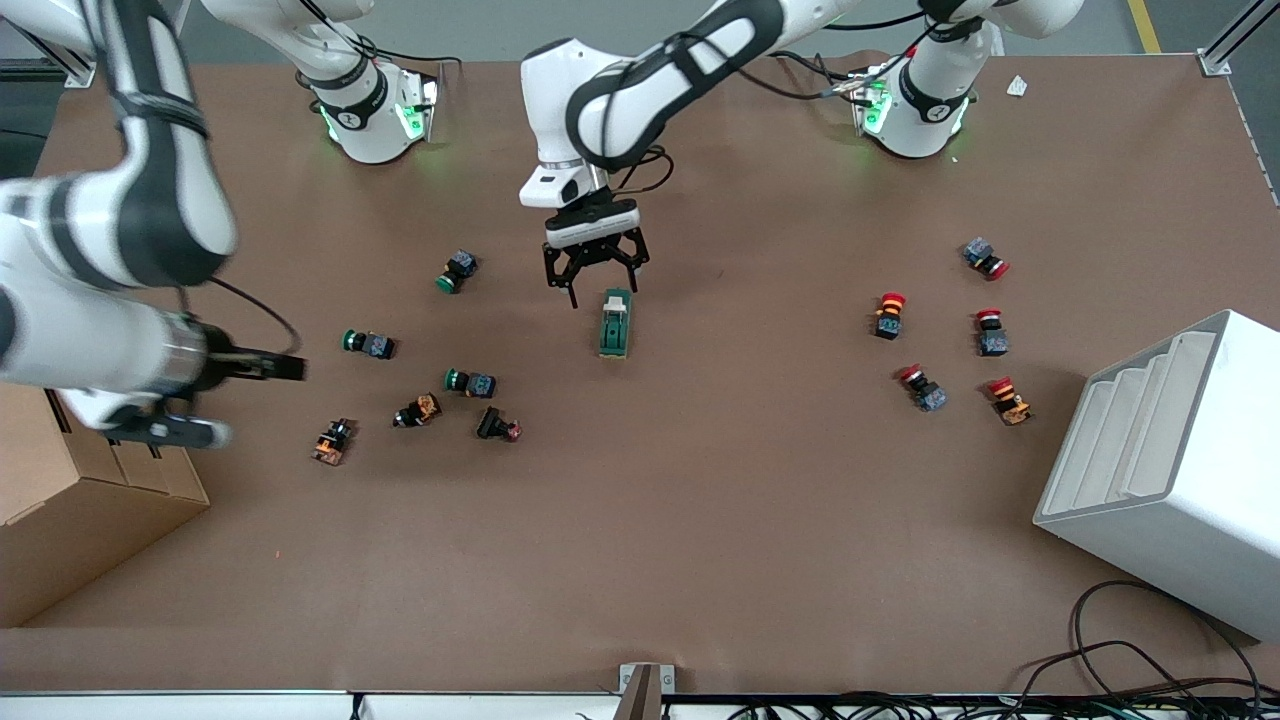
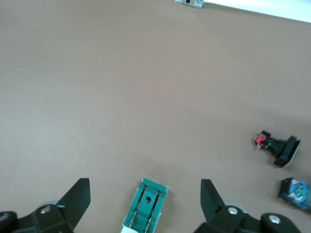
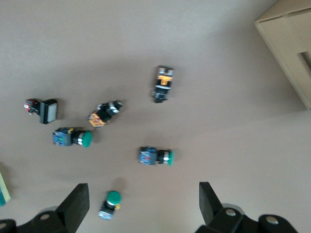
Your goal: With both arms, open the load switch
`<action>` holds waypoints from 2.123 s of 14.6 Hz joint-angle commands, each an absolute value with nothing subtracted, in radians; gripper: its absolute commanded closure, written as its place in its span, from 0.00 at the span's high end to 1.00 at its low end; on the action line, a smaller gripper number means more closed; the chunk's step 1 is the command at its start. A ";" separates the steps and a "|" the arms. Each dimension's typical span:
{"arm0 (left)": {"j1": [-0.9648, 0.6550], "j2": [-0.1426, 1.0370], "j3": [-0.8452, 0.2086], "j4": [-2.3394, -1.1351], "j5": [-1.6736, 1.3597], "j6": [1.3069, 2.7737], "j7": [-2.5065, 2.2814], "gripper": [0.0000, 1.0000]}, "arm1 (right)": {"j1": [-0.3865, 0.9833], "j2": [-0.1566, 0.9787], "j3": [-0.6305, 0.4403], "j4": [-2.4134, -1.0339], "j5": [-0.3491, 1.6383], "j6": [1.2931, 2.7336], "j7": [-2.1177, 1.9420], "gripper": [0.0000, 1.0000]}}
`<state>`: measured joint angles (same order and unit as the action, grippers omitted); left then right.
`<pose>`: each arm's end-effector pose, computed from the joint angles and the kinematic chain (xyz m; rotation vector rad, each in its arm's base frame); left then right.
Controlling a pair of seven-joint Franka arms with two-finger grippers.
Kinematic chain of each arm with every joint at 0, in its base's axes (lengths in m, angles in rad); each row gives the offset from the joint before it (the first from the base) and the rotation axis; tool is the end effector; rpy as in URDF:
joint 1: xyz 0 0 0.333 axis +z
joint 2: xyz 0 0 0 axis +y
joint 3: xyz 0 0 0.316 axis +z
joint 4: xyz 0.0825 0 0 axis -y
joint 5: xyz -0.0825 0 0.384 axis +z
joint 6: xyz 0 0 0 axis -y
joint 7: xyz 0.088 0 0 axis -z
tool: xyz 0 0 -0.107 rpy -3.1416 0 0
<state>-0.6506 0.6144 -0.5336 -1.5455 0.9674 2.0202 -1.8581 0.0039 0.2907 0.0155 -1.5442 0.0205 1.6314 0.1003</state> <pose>0.3631 -0.6022 0.3349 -2.9412 -0.4414 -0.8498 0.6263 0.0132 0.4690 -3.1099 0.1314 0.3195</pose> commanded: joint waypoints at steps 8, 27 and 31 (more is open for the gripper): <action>-0.211 0.273 -0.545 -1.494 0.382 1.869 -1.122 1.00 | -0.084 0.199 0.043 -1.491 0.003 1.597 -0.044 1.00; 0.002 -0.100 -0.137 -1.633 0.011 1.539 -0.012 1.00 | -0.046 0.132 0.043 -1.414 0.020 1.373 -0.038 1.00; 0.003 -0.121 -0.146 -1.661 -0.008 1.537 -0.012 1.00 | -0.029 0.037 0.037 -1.518 0.018 1.388 -0.038 1.00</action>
